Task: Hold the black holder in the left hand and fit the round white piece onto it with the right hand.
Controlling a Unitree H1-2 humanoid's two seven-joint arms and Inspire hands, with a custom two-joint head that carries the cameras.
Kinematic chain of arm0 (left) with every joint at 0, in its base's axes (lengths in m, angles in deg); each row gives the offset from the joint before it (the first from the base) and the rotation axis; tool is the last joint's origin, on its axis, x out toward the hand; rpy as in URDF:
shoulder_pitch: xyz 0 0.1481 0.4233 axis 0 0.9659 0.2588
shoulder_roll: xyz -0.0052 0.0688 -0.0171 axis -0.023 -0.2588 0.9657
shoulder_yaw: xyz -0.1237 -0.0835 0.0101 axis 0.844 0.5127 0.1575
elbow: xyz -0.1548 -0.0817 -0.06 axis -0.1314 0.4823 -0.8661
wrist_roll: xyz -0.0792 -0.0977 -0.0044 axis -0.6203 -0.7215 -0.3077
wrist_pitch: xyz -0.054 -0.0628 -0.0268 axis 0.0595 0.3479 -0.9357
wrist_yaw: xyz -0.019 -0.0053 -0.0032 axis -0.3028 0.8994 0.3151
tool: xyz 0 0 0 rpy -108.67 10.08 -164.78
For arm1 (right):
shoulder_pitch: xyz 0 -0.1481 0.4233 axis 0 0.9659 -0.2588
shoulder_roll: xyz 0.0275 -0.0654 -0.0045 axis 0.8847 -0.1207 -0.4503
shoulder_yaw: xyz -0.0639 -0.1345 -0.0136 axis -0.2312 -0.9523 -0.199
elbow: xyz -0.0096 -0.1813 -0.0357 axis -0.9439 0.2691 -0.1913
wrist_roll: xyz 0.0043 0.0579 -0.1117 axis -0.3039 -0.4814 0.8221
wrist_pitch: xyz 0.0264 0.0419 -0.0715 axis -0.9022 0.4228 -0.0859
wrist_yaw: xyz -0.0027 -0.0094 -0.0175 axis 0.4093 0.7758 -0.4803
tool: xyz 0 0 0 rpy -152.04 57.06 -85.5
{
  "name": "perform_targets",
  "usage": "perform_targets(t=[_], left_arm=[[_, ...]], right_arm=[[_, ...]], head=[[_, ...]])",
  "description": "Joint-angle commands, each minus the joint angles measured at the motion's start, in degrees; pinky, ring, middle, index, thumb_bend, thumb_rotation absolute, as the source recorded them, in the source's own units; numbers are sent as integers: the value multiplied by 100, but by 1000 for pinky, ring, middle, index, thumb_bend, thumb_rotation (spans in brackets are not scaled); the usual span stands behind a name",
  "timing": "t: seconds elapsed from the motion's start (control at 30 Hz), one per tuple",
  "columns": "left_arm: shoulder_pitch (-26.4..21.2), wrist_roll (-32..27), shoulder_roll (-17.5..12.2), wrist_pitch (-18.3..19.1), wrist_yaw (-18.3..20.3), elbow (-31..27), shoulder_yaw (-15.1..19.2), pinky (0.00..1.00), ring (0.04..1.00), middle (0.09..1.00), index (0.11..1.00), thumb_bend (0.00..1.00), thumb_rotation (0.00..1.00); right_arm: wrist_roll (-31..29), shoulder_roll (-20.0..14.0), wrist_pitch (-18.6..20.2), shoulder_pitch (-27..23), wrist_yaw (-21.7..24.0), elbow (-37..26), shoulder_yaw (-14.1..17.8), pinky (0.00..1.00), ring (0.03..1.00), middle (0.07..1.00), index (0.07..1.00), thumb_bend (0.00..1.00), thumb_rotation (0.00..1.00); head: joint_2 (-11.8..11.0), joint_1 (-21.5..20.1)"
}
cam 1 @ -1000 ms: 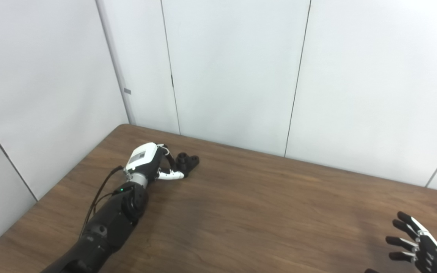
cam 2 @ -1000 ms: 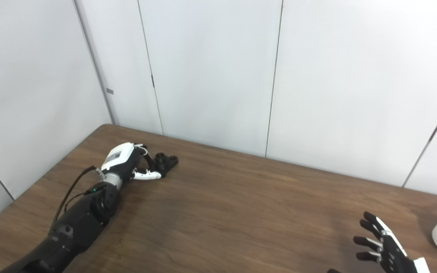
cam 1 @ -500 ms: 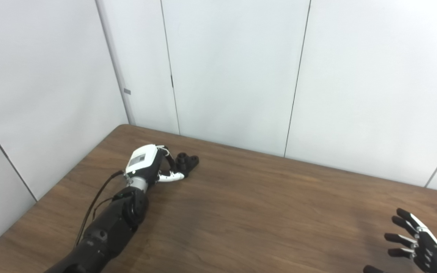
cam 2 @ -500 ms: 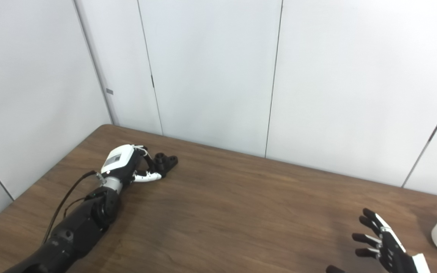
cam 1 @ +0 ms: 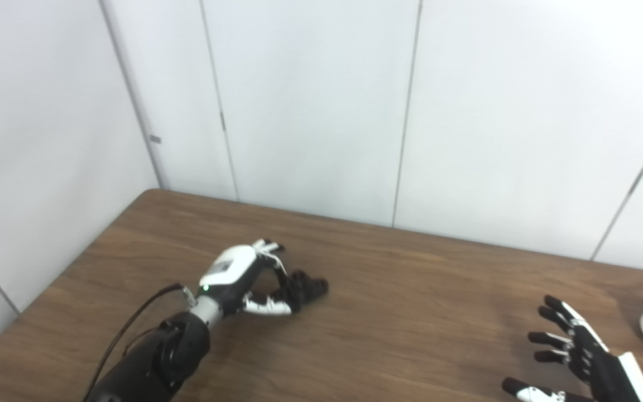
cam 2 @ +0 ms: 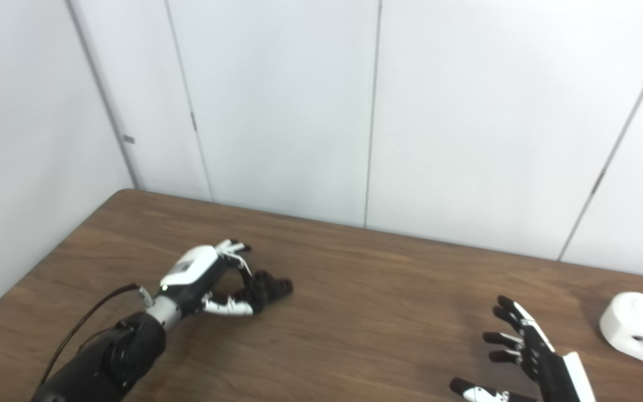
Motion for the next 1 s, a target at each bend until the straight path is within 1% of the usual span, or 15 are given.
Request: perform_targets(t=[0.0,0.1,0.17,0.23,0.3,0.4,0.43,0.47,0.53,0.57,0.67,0.73,0.8,0.9,0.97], left_arm=[[44,-33,53,-233,363,-244,-136,877,957,912,484,524,56],[124,-65,164,-293,623,-506,-218,871,962,904,483,524,57],[161,-7,214,-352,705,-602,-260,873,963,895,482,524,56],[217,-73,287,-365,857,-743,-309,884,968,891,482,524,55],[243,-85,332,-393,1010,-857,-343,877,965,889,482,524,55],[255,-24,358,-486,1163,-932,-396,895,972,896,483,523,54],[245,-2,369,-534,1201,-921,-423,908,974,898,483,523,54],[232,20,381,-587,1235,-900,-449,914,976,898,483,523,53],[196,128,413,-801,1251,-795,-536,902,974,898,483,523,53],[187,165,428,-873,1260,-746,-572,889,969,895,483,523,54],[150,423,471,-1137,1188,-500,-717,908,961,886,482,523,54],[119,655,492,-1158,1199,-435,-809,942,964,886,483,524,55],[77,835,503,-1159,1220,-391,-892,968,973,893,483,524,55],[8,1058,553,-1201,1138,-240,-1014,964,975,893,483,524,54],[-34,1219,583,-1250,1004,-93,-1077,948,972,888,484,524,55]], right_arm=[[-59,13,-406,-127,-81,-2,30,639,735,869,896,614,0],[-92,5,-605,-130,-104,134,52,641,736,866,891,619,0],[-93,13,-687,-129,-121,187,67,636,731,861,887,629,0],[-95,0,-776,-136,-119,255,79,634,733,860,887,630,0],[-96,-8,-806,-154,-111,286,87,631,732,858,885,633,0],[-118,6,-831,-166,-102,318,97,636,741,861,887,639,0],[-132,5,-842,-180,-97,353,101,638,741,861,886,643,0],[-145,-2,-855,-193,-91,387,104,641,743,863,888,643,2],[-167,-16,-920,-216,-88,465,110,638,747,863,888,648,20],[-177,-12,-940,-221,-91,483,110,631,746,859,886,652,42],[-218,0,-968,-275,-95,491,119,618,739,860,883,657,98],[-229,-3,-878,-303,-92,388,148,614,734,866,889,653,129],[-167,-40,-811,-340,-99,261,180,614,732,863,889,639,131],[-210,-166,-667,-440,-37,3,311,610,733,853,874,646,117],[-319,-253,-546,-510,27,-176,433,583,727,853,875,635,107]], head=[[33,-60],[82,-155],[113,-200],[155,-276],[214,-394],[214,-394],[272,-675],[269,-733],[258,-922],[258,-922],[289,-1078],[284,-1210],[290,-1280],[256,-1447],[239,-1529]])
